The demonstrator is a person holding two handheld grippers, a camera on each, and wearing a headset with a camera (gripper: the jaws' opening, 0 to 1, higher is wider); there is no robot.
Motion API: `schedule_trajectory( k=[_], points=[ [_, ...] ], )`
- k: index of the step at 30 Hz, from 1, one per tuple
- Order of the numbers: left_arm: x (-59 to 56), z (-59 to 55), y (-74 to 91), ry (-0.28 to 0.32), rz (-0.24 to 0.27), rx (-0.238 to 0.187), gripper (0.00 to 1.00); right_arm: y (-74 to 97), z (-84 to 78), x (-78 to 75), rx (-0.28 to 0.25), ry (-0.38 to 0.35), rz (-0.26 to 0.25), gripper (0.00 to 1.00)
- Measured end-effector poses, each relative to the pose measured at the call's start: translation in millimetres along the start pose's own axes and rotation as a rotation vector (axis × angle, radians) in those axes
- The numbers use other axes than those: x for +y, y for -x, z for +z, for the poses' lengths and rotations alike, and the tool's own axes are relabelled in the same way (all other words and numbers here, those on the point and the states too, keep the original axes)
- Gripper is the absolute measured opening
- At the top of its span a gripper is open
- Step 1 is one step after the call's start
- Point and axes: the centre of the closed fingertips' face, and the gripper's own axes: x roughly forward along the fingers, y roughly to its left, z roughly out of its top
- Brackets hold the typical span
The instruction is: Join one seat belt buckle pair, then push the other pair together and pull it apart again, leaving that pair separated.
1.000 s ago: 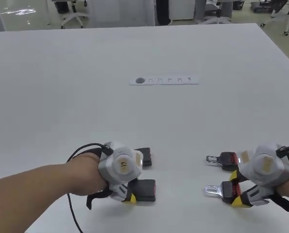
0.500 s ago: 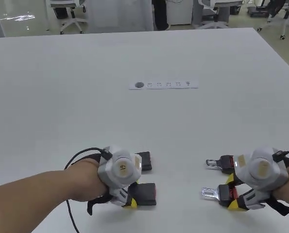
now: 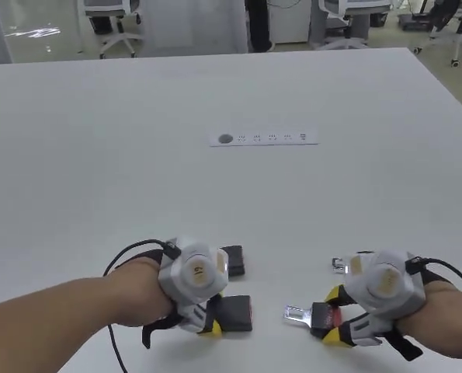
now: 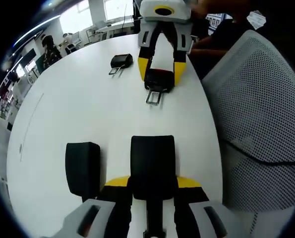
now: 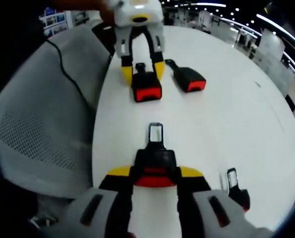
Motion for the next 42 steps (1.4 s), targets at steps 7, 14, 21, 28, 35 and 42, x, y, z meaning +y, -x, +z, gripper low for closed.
schedule_trajectory(
  k=[7,14,21,28,35,42],
  points=[
    [0.2,-0.5,-1.0,-0.007,-0.002,0.013,0.33,-12.5,20.6,4.3,-0.021,0.01,0.008,0.33],
    [-0.2,0.1,-0.9,-0.01,-0.011,0.014,0.33,-22.7,34.2,5.5,0.02,0.055,0.017,0.33],
    [-0.3,0.5,-0.9,-0.008,-0.004,0.019,0.32,-25.3,39.4,3.6,0.043,0.095,0.019,0.33],
    [-1.2,1.2,-0.9,-0.017,-0.005,0.026,0.33,-26.6,44.6,3.5,0.059,0.164,0.008,0.33],
    [0.0,1.5,-1.1,-0.025,-0.014,0.026,0.33,-32.9,51.1,4.6,0.016,0.114,0.029,0.33],
    [0.9,0.4,-2.3,-0.047,-0.023,0.026,0.33,-33.3,50.2,3.1,-0.009,0.109,0.036,0.32]
  ],
)
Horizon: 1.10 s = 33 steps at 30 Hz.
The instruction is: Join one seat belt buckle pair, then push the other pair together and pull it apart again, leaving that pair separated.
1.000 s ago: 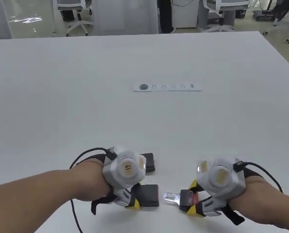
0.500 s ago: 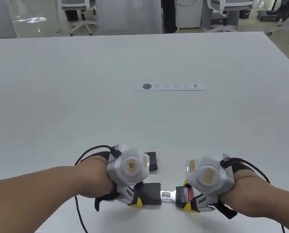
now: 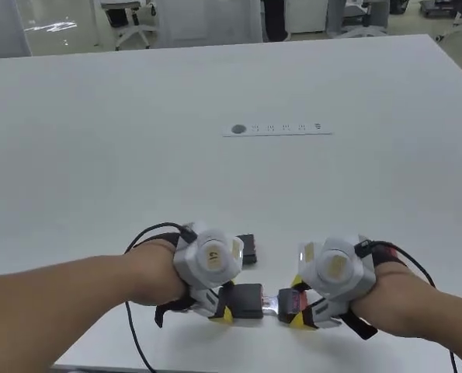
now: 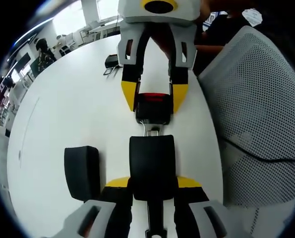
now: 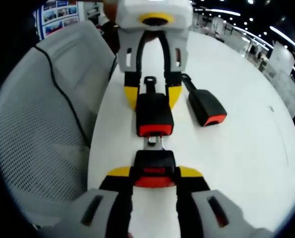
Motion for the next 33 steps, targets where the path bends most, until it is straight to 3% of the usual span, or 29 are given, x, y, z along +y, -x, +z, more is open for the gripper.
schedule_trajectory(
  k=[12,18,26,33],
  points=[
    [-1.8,-0.2,-0.9,-0.054,-0.029,0.004,0.32,-3.8,4.6,0.2,0.085,0.088,0.011,0.31],
    [-1.6,-0.2,-1.2,-0.028,-0.021,0.014,0.32,-5.5,6.5,-1.2,0.071,0.034,0.014,0.31],
    [-2.8,0.4,-0.1,-0.037,-0.023,-0.004,0.32,-5.7,7.4,-0.4,0.077,0.052,0.02,0.31],
    [-2.1,-0.2,-0.6,-0.034,-0.022,0.006,0.32,-6.0,7.1,-0.9,0.094,0.059,0.025,0.31]
  ],
)
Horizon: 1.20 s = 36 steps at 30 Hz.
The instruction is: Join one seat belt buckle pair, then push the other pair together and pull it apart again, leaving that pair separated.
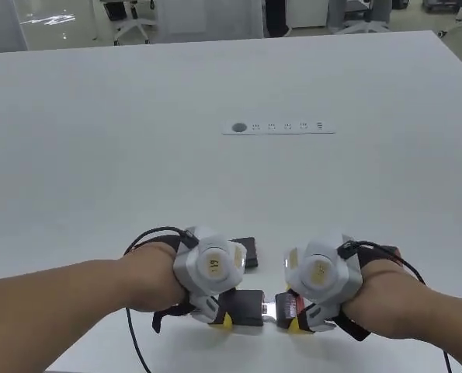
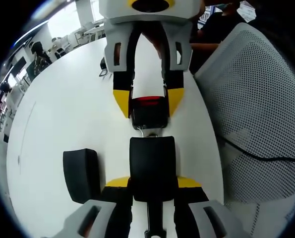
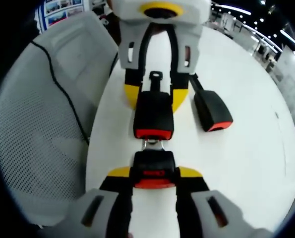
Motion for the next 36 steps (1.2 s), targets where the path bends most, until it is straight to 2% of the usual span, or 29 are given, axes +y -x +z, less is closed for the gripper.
schedule_trajectory(
  k=[6,11,17,25,29,30,31,32,33,36],
  points=[
    [0.4,-0.5,0.0,0.007,0.003,-0.002,0.32,0.1,0.1,-0.2,0.0,-0.013,-0.004,0.31],
    [-0.1,0.0,0.8,0.028,0.013,0.002,0.32,-0.7,1.2,-0.4,0.033,-0.018,-0.01,0.31],
    [0.4,-1.3,0.7,0.041,0.017,-0.015,0.32,-0.8,1.6,0.5,0.022,-0.037,-0.016,0.31],
    [0.1,-0.8,0.9,0.033,0.015,-0.014,0.32,-0.7,2.6,0.9,0.019,-0.036,-0.014,0.3],
    [-0.4,-0.1,1.1,0.029,0.015,-0.005,0.32,-0.9,3.4,1.1,0.033,-0.021,-0.015,0.3],
    [-0.4,0.0,1.2,0.028,0.015,-0.005,0.32,-0.6,3.7,0.8,0.031,-0.02,-0.014,0.3],
    [-0.4,0.2,1.3,0.029,0.014,-0.006,0.32,-1.9,10.6,2.1,-0.006,-0.027,-0.007,0.3],
    [-0.6,0.4,1.3,0.025,0.013,-0.007,0.32,-2.9,11.1,2.3,0.002,-0.041,-0.008,0.3],
    [-0.6,0.1,1.2,0.025,0.013,-0.006,0.32,-5.3,11.9,2.3,0.013,-0.019,-0.011,0.3],
    [0.0,-0.6,0.9,0.034,0.017,-0.011,0.32,-4.4,11.9,0.4,0.004,-0.027,-0.01,0.3]
  ],
)
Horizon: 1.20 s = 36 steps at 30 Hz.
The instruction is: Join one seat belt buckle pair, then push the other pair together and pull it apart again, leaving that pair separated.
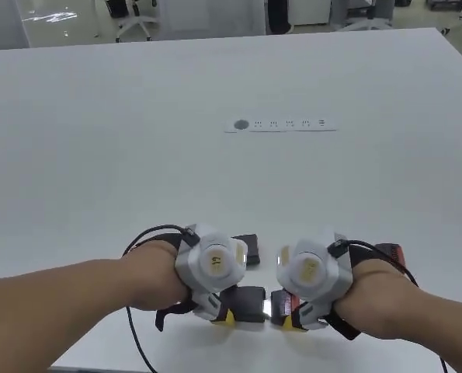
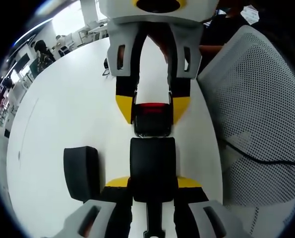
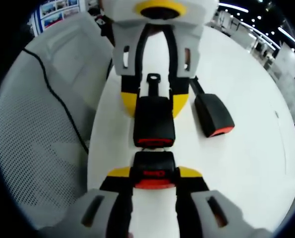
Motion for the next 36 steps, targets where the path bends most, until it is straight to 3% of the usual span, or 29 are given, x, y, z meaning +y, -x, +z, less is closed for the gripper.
schedule_trajectory(
  k=[14,20,36],
  points=[
    [2.1,-0.6,-0.8,0.011,0.003,-0.011,0.32,-1.1,-1.3,4.0,-0.014,-0.022,0.0,0.31],
    [4.1,-2.4,0.5,0.024,0.0,-0.079,0.32,1.6,-4.8,1.8,-0.071,-0.011,0.016,0.31],
    [3.8,-0.5,0.4,0.029,-0.002,-0.07,0.32,1.1,-2.9,-1.6,-0.055,-0.001,0.007,0.32]
  ],
)
